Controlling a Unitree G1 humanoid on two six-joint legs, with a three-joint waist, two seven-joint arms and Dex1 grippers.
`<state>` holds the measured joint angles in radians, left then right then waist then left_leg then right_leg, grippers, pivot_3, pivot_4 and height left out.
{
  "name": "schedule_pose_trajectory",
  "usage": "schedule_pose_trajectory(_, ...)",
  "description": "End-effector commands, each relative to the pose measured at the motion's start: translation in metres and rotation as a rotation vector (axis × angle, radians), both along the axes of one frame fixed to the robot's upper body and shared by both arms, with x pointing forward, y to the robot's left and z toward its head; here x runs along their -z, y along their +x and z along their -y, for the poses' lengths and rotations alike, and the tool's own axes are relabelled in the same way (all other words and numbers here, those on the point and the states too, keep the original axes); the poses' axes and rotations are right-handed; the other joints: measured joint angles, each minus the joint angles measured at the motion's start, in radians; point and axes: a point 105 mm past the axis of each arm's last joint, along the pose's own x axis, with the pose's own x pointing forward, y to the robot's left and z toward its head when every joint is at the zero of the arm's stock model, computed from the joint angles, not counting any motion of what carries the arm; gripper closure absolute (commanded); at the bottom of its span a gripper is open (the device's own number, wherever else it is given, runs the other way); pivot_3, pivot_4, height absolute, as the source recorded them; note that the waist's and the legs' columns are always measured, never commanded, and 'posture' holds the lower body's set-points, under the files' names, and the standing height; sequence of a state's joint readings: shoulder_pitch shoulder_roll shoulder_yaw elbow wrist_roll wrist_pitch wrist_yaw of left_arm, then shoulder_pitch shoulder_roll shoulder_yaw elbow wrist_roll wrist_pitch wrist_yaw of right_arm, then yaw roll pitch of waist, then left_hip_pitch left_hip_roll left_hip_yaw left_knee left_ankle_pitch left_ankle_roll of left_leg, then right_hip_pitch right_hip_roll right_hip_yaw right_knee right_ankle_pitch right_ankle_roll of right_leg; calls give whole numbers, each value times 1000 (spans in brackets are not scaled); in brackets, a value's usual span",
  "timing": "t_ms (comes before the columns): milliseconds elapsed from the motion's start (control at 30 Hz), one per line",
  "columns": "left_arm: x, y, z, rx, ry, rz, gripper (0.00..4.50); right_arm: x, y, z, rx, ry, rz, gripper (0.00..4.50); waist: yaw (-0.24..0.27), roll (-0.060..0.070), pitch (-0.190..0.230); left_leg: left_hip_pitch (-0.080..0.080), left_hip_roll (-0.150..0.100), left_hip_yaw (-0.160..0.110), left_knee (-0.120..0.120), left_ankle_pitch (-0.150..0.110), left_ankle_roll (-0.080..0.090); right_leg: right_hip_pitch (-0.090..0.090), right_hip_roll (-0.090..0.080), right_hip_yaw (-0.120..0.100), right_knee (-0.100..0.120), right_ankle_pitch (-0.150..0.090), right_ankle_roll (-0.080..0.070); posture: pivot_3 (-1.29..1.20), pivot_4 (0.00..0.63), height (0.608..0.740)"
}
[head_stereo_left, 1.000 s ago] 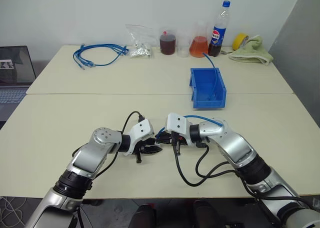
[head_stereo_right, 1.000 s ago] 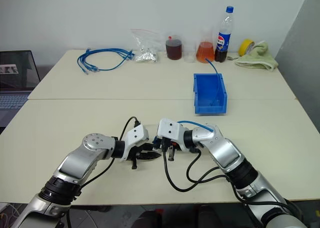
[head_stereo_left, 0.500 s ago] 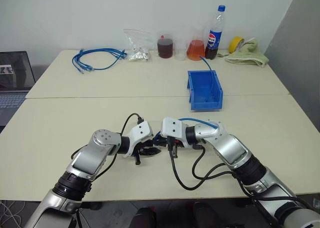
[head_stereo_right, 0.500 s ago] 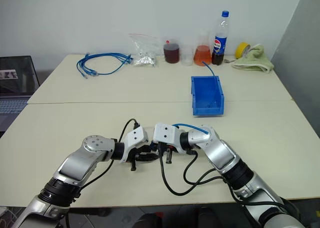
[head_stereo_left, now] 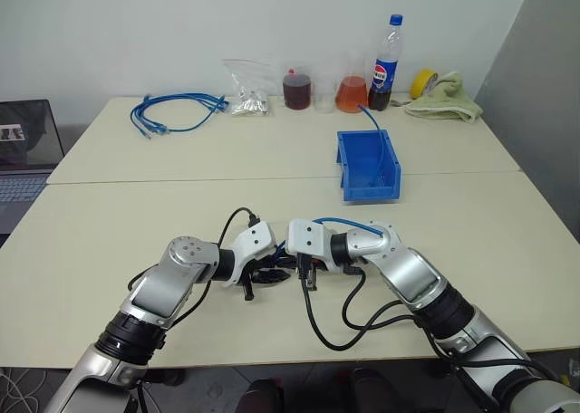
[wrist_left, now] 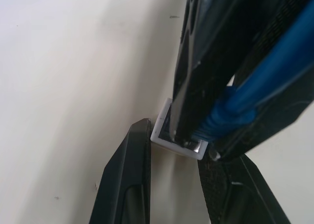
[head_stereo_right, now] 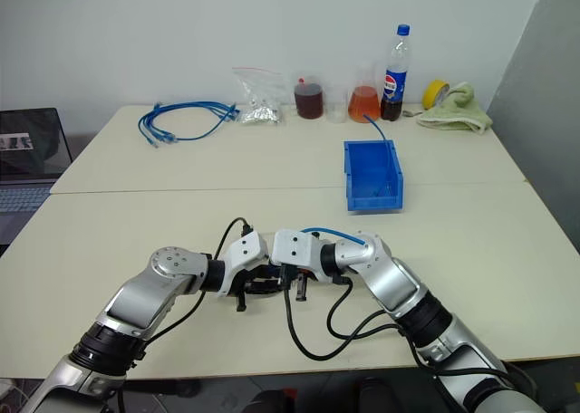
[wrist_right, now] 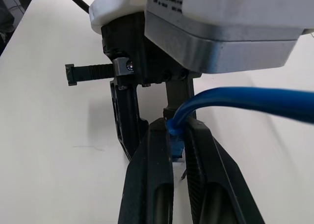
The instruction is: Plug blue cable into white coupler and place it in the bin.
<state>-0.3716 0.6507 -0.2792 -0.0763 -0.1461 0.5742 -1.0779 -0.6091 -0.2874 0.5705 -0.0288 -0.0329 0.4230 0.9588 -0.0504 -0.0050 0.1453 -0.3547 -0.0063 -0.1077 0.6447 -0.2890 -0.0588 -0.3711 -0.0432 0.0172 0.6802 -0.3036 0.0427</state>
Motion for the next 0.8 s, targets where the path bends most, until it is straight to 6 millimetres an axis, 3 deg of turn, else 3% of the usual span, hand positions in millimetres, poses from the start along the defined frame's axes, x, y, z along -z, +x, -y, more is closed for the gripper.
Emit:
schedule_pose_trajectory(33, 5, -5, 1, 17, 2, -25, 3528, 74, -19, 19, 8, -215, -206, 4428, -1, 1, -1, 0, 0, 0, 0, 0, 0, 0, 0, 0, 0, 0, 0, 0, 150, 740)
schedule_pose_trajectory(400, 9, -7, -7, -1, -10, -24, 3530, 81, -17, 26, 35, -210, -230, 4428, -4, 3, -3, 7, 0, 0, -3, 0, 1, 5, 0, 1, -1, -1, -1, 0, 150, 740)
schedule_pose_trajectory(800, 10, -10, -7, -6, -34, -27, 3541, 92, -25, 22, 9, -240, -255, 4429, -8, 3, -6, 9, 1, 0, -5, -1, 1, 5, 1, 2, -1, -2, -2, 0, 150, 740)
